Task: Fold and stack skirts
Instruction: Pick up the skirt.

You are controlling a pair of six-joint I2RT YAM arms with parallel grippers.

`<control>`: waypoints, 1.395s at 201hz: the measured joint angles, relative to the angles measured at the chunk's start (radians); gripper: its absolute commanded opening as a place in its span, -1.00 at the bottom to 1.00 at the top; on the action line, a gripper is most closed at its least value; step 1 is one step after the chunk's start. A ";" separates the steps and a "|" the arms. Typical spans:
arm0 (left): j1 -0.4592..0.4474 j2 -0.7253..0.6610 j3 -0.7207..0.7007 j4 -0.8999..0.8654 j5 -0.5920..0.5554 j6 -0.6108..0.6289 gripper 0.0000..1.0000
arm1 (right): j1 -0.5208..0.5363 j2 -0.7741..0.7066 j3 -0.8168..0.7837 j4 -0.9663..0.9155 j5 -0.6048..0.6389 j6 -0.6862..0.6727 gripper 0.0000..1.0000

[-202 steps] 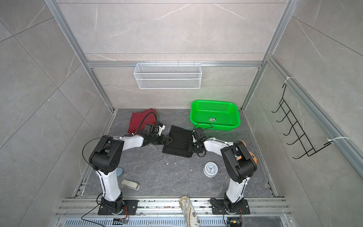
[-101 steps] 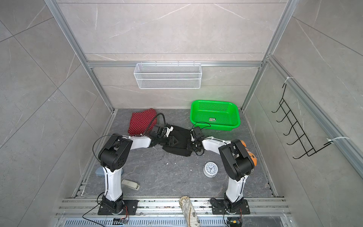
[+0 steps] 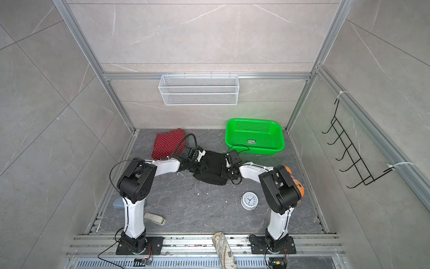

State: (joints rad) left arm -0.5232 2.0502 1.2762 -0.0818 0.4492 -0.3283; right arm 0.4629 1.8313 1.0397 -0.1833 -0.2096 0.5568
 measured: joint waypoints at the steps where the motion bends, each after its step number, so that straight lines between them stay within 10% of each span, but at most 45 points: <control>1: 0.000 0.000 0.004 -0.006 -0.003 0.004 -1.00 | 0.000 -0.001 -0.001 0.001 0.000 0.000 -0.34; 120: 0.002 -0.030 0.228 -0.335 -0.173 0.245 -1.00 | -0.022 -0.224 -0.036 -0.069 0.024 -0.064 -0.12; 166: 0.002 -0.043 0.284 -0.393 -0.189 0.301 -1.00 | -0.025 -0.275 -0.063 -0.082 0.022 -0.111 0.46; 177: 0.002 -0.058 0.288 -0.398 -0.190 0.315 -1.00 | -0.026 -0.287 -0.069 -0.082 0.018 -0.121 0.98; 280: 0.069 -0.110 0.469 -0.546 -0.208 0.488 -1.00 | -0.028 -0.385 -0.088 -0.090 0.038 -0.136 1.00</control>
State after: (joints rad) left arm -0.4541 1.9404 1.7454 -0.6281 0.2413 0.1600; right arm 0.4347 1.4467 0.9520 -0.2733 -0.1719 0.4210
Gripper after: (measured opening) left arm 0.091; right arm 0.997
